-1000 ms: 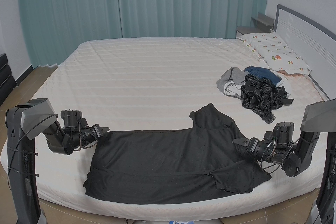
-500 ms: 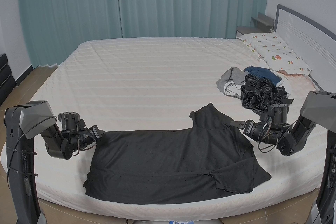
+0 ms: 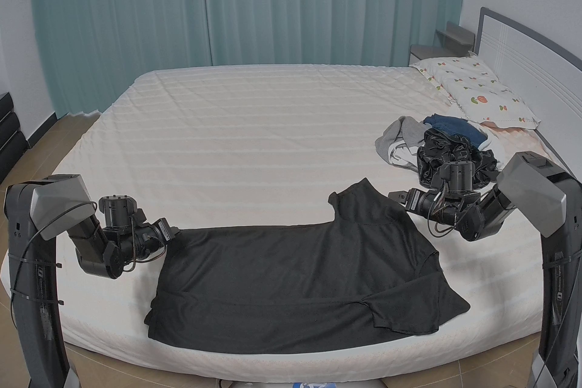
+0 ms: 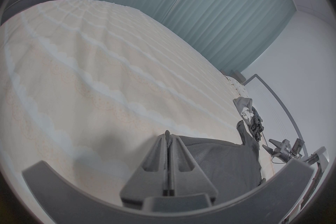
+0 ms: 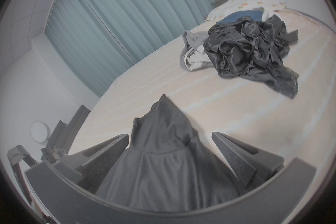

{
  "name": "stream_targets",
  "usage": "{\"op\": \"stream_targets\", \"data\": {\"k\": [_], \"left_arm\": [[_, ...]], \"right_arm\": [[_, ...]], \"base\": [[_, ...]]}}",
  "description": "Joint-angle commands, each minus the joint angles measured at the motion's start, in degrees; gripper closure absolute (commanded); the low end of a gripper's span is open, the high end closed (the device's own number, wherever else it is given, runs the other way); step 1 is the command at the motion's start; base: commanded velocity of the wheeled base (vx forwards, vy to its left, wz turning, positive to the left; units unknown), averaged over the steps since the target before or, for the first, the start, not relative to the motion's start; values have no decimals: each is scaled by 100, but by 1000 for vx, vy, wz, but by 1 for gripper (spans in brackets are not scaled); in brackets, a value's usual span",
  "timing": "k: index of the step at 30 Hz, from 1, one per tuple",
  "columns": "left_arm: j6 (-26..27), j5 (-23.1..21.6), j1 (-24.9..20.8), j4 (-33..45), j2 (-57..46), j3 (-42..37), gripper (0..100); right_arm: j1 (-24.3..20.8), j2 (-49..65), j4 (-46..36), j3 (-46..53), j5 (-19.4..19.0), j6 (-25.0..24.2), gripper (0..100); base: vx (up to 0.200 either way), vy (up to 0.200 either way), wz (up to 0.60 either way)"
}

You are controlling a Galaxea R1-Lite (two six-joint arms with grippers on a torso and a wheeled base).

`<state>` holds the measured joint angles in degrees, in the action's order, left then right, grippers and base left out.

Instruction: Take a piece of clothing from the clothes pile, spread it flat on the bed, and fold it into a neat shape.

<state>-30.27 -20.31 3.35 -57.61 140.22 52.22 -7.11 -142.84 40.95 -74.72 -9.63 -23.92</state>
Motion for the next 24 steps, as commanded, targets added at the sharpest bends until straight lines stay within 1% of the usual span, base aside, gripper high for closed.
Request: {"op": "stream_targets", "data": {"k": [1,7,8,11,13,14,16,20,24], "left_arm": [[-14,1,8,-4,-21,-19,100],[-14,1,8,-4,-12,-19,100],[-14,1,8,-4,-12,-19,100],[-14,1,8,-4,-12,-19,100],[-14,1,8,-4,-21,-19,100],[-14,9,8,-4,-21,-19,100],[-14,9,8,-4,-38,-19,100],[-23,9,8,-4,-56,-2,100],[-23,9,25,-4,-144,-11,100]], "right_arm": [[-10,-579,-201,-606,5,36,0],[-10,-658,-201,-702,-74,-8,0],[-10,-631,-201,-676,-92,-16,100],[-1,-561,-192,-562,-162,-69,100],[34,-412,-175,-395,-311,-148,100],[43,-394,-175,-386,-320,-148,100],[104,-253,-122,-236,-496,-192,100],[166,-130,-113,-131,-549,-280,100],[219,-7,80,-8,-557,-368,100]], "base": [[0,0,0],[0,0,0],[0,0,0],[0,0,0],[0,0,0],[0,0,0],[0,0,0],[0,0,0],[0,0,0]]}}
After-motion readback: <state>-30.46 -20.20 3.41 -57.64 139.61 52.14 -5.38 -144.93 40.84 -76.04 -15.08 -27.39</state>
